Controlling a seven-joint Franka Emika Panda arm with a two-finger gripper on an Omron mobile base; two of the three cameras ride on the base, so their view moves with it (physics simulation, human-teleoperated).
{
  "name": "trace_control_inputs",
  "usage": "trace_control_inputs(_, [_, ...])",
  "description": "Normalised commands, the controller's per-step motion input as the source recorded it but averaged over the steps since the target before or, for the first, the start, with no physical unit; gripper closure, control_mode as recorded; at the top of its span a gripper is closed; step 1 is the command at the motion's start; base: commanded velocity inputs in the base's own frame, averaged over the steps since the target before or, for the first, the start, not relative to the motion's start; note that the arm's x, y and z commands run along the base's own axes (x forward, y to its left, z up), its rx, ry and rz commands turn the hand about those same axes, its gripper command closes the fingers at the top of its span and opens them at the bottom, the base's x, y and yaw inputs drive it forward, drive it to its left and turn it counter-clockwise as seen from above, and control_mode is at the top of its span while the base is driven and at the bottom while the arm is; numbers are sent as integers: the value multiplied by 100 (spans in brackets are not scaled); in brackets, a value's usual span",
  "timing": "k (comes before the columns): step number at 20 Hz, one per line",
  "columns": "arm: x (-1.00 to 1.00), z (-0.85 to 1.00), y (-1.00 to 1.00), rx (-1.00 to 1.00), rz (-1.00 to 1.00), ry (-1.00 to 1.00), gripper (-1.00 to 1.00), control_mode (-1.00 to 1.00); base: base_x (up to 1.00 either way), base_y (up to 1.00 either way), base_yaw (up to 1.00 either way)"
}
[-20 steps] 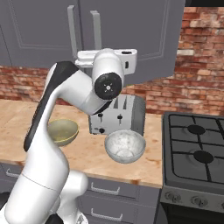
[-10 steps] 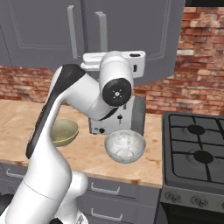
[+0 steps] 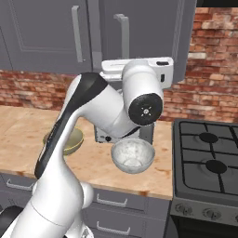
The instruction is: Open the cabinet. Pick the bowls from the counter and place them in the cabinet. Then close the cabinet.
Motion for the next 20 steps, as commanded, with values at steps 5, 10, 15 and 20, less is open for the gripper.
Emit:
trace_control_inputs(5, [-5, 0, -69, 0, 0, 1, 100, -100, 0, 0, 0])
trace_control_inputs(10, [4, -18, -18, 0, 2, 7, -100, -100, 0, 0, 0])
trace_control_inputs(15, [-2, -11, -10, 0, 8, -1, -100, -100, 0, 0, 0])
trace_control_inputs(20, [-44, 0, -38, 0, 13, -19, -100, -100, 0, 0, 0])
